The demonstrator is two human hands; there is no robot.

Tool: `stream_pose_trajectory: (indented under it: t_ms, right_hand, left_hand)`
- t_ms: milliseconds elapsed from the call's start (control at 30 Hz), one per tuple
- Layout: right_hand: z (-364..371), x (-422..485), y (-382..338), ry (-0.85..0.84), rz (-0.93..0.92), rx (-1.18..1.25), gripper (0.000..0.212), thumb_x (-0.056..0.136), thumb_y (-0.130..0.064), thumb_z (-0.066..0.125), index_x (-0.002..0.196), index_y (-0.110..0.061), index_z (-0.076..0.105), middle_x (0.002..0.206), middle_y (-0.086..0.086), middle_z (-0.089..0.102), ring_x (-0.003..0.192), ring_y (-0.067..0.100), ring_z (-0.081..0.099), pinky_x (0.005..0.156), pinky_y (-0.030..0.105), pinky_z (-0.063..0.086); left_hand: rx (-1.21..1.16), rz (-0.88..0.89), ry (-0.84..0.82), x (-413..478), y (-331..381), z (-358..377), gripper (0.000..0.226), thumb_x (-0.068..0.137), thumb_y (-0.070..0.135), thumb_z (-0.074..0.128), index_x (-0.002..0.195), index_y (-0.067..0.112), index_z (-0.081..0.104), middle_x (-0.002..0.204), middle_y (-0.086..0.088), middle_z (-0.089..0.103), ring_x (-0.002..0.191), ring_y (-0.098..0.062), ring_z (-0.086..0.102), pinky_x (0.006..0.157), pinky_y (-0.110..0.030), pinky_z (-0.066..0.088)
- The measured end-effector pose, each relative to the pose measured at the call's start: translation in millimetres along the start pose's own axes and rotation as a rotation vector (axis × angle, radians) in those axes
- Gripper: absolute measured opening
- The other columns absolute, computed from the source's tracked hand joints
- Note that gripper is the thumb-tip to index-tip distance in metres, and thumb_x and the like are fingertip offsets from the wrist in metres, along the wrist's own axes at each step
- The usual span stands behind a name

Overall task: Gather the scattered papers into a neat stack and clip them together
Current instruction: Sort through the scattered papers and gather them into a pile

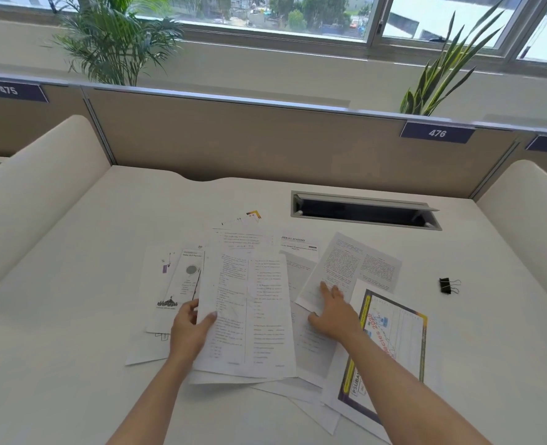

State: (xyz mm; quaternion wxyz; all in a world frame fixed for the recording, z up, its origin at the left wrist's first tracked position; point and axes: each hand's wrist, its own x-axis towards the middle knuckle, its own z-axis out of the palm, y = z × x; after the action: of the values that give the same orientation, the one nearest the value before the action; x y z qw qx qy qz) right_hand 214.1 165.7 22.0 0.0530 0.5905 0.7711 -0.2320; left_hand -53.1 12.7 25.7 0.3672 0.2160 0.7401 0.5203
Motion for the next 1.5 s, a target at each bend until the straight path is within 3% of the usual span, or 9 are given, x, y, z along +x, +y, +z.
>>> stream_pose_trajectory:
  t_ms: [233,333,400,600,800,933,1067,1200,1500]
  right_hand:
    - [6,-6,-3,0.138,-0.154,-0.114,0.073,0.090,-0.018,0.043,0.153,-0.026,0.006,0.153,0.013,0.034,0.115,0.036,0.057,0.087,0.039,0.050]
    - [7,-9,-2,0.225,-0.179,-0.108,0.079,0.086,-0.003,0.045,0.153,-0.028,0.009,0.138,0.008,0.052,0.093,0.032,0.065,0.069,0.035,0.050]
    - [8,-12,-3,0.266,-0.171,-0.034,0.077,0.086,0.002,0.045,0.152,-0.027,0.017,0.132,0.008,0.057,0.098,0.031,0.065,0.073,0.036,0.051]
    - [15,-35,-39,0.363,-0.314,0.312,0.046,0.095,-0.001,0.041,0.138,-0.014,0.049,0.138,0.004,0.056,0.126,0.022,0.053,0.106,0.033,0.043]
    - [51,-75,-73,0.108,-0.443,0.384,0.050,0.099,-0.009,0.033,0.146,-0.026,0.037,0.153,-0.003,0.037,0.142,0.015,0.032,0.119,0.027,0.021]
    - [78,-95,-82,-0.029,-0.474,0.304,0.052,0.103,-0.017,0.027,0.150,-0.036,0.020,0.160,-0.009,0.016,0.148,0.011,0.010,0.118,0.021,0.001]
    - [81,-103,-80,-0.171,-0.492,0.207,0.065,0.096,-0.056,0.032,0.151,-0.039,0.004,0.161,-0.011,-0.002,0.148,0.010,-0.007,0.118,0.026,-0.005]
    - [62,-104,-67,-0.125,-0.406,0.258,0.085,0.079,-0.081,0.034,0.150,-0.043,0.009,0.160,-0.018,0.001,0.147,0.002,-0.005,0.118,0.027,-0.002]
    - [12,-95,43,0.313,0.222,0.467,0.061,0.089,-0.036,0.062,0.142,-0.018,0.039,0.146,0.005,0.041,0.132,0.022,0.040,0.108,0.037,0.034]
  left_hand:
    - [0.023,-0.056,-0.025,-1,-7,0,0.052,0.084,0.007,0.069,0.128,0.016,0.043,0.114,-0.008,0.061,0.105,-0.027,0.061,0.093,-0.047,0.051]
    - [0.050,-0.043,-0.016,-1,-8,-2,0.052,0.085,0.006,0.068,0.130,0.015,0.043,0.116,-0.008,0.060,0.102,-0.024,0.060,0.089,-0.041,0.051]
    - [0.063,-0.039,-0.022,-2,-7,-2,0.051,0.086,0.006,0.066,0.131,0.016,0.043,0.115,-0.009,0.061,0.100,-0.024,0.060,0.088,-0.042,0.051]
    - [0.043,-0.069,-0.008,-3,-6,5,0.062,0.089,0.006,0.063,0.142,0.014,0.033,0.118,-0.012,0.061,0.105,-0.028,0.061,0.093,-0.042,0.049]
    - [0.024,-0.076,-0.039,-5,-3,16,0.044,0.095,0.008,0.053,0.138,0.008,0.043,0.119,-0.017,0.062,0.109,-0.030,0.060,0.096,-0.042,0.048]
    - [-0.047,-0.077,-0.034,-8,0,25,0.035,0.101,0.031,0.041,0.126,0.010,0.055,0.118,-0.006,0.062,0.110,-0.023,0.057,0.094,-0.033,0.045]
    - [-0.032,-0.073,-0.088,-12,-1,36,0.030,0.095,0.027,0.056,0.119,0.009,0.057,0.108,-0.008,0.067,0.097,-0.024,0.064,0.081,-0.034,0.052]
    - [0.175,0.033,0.016,-14,-6,39,0.037,0.088,0.006,0.061,0.124,0.012,0.054,0.115,-0.010,0.065,0.101,-0.027,0.060,0.091,-0.039,0.049]
    - [0.027,0.021,-0.055,-16,5,38,0.042,0.090,0.006,0.060,0.129,0.016,0.051,0.111,-0.008,0.065,0.101,-0.026,0.063,0.090,-0.044,0.053]
